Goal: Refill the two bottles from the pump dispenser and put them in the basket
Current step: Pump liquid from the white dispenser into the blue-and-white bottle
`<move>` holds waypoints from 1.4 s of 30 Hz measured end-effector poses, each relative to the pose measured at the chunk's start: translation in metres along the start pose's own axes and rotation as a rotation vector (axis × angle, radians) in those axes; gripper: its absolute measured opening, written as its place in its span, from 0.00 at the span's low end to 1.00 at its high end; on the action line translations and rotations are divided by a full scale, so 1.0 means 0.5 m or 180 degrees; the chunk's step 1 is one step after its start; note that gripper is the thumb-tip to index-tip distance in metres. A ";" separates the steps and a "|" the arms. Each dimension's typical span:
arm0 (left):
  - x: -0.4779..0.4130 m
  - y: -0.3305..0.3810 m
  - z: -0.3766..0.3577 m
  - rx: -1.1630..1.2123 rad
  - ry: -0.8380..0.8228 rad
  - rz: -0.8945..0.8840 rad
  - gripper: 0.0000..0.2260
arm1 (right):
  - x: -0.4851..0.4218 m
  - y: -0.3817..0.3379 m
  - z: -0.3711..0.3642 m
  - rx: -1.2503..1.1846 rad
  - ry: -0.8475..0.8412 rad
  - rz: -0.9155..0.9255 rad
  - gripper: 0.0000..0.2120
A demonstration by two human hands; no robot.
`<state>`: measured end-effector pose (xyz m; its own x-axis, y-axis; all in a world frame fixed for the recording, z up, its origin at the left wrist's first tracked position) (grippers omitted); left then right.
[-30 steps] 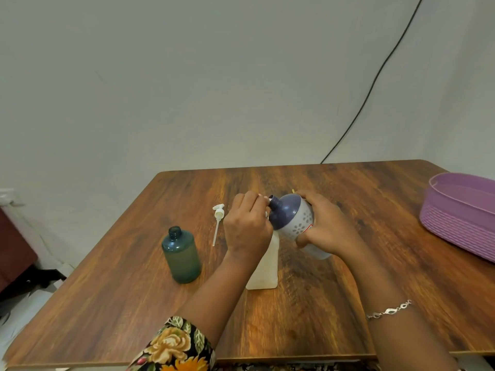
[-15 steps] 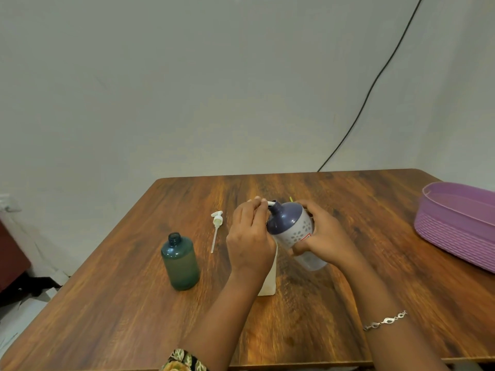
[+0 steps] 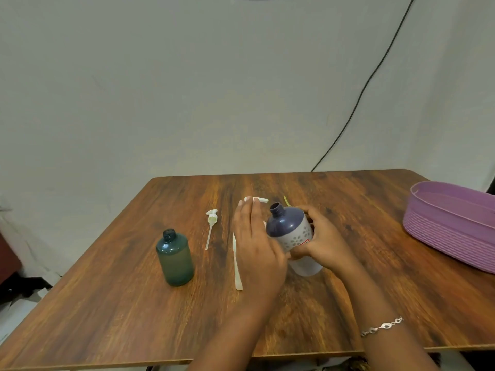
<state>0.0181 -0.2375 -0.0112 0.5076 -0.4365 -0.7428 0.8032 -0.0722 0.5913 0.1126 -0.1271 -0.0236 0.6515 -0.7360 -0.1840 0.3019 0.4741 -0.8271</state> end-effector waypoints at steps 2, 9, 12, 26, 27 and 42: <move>0.013 0.005 0.000 0.0049 -0.0021 0.0057 0.23 | 0.008 0.007 0.003 -0.0053 0.0000 0.0009 0.36; 0.047 0.006 -0.052 0.0889 -0.0977 0.0710 0.26 | 0.036 0.032 0.018 -0.0492 0.0079 0.0025 0.36; 0.051 0.005 -0.083 0.1155 -0.1363 0.0952 0.27 | 0.045 0.049 0.033 -0.0577 0.0133 0.0006 0.36; 0.060 0.040 -0.210 0.1064 -0.2105 0.0872 0.31 | 0.070 0.165 0.092 -0.0761 0.0431 -0.0200 0.40; 0.061 0.040 -0.219 0.1044 -0.2130 0.0876 0.31 | 0.069 0.174 0.094 -0.0772 0.0436 -0.0217 0.39; 0.074 0.021 -0.305 0.0877 -0.2316 0.0909 0.33 | 0.054 0.259 0.096 -0.0995 0.0536 -0.0527 0.37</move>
<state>0.0932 -0.1176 -0.0804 0.2758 -0.9359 -0.2194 0.5206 -0.0465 0.8525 0.2027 -0.0624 -0.1101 0.4807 -0.8714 -0.0977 0.1499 0.1914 -0.9700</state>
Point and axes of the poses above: each hand's wrist, its own x-axis away from the middle knuckle, its own z-axis out of the back of the hand, y = z × x, the point moved 7 cm from there along -x, towards the middle knuckle, and after that the axes turned 6 degrees about -y, right-handed, at the moved point
